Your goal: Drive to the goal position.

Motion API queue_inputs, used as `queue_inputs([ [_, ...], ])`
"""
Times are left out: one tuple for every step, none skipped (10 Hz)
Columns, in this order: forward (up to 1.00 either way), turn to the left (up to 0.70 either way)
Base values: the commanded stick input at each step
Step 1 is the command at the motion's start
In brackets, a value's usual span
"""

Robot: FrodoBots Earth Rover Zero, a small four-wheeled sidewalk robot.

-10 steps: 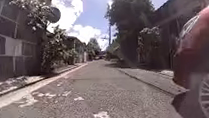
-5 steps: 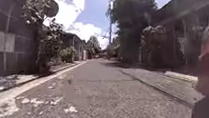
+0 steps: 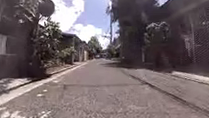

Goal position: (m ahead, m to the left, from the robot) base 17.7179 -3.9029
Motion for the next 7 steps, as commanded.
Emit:
queue_inputs([
  [0.85, 0.00],
  [0.85, 0.00],
  [0.85, 0.00],
  [0.85, 0.00],
  [0.85, 0.00],
  [0.85, 0.00],
  [0.85, 0.00],
])
